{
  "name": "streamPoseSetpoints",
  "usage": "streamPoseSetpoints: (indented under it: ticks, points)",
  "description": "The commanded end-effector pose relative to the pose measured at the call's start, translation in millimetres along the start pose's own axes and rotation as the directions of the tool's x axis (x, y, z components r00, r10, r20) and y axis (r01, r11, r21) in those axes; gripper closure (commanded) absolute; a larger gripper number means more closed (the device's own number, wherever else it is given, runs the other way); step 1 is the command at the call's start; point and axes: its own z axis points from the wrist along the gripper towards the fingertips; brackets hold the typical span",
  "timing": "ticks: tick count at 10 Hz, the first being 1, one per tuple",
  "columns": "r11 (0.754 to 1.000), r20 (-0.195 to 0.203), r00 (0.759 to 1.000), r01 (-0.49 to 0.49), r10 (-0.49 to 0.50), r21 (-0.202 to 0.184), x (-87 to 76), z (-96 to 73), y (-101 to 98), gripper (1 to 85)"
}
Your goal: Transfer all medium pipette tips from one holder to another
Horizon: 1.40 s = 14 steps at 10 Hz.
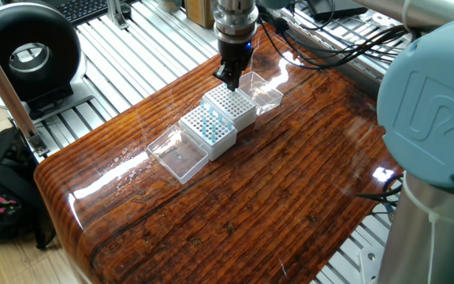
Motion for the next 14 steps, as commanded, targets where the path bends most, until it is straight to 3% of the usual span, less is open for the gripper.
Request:
streamPoseSetpoints:
  ticks: [1,5,8,11,12,14]
  points:
    - [1.000,0.001,1.000,-0.011,0.011,-0.010,-1.9,-5.2,2.7,72.7]
    - [1.000,-0.012,1.000,-0.017,0.017,-0.015,-7.3,-23.6,7.9,73.0]
    - [1.000,-0.030,0.999,-0.021,0.020,-0.020,-9.2,-46.4,13.8,73.7]
    - [1.000,-0.034,0.999,-0.021,0.022,0.004,-15.1,-68.3,19.2,74.3]
    - [1.000,-0.040,0.999,-0.027,0.028,0.010,-17.2,-77.6,23.9,74.3]
    - [0.997,-0.036,0.997,-0.076,0.075,-0.033,-23.3,-88.4,52.5,74.3]
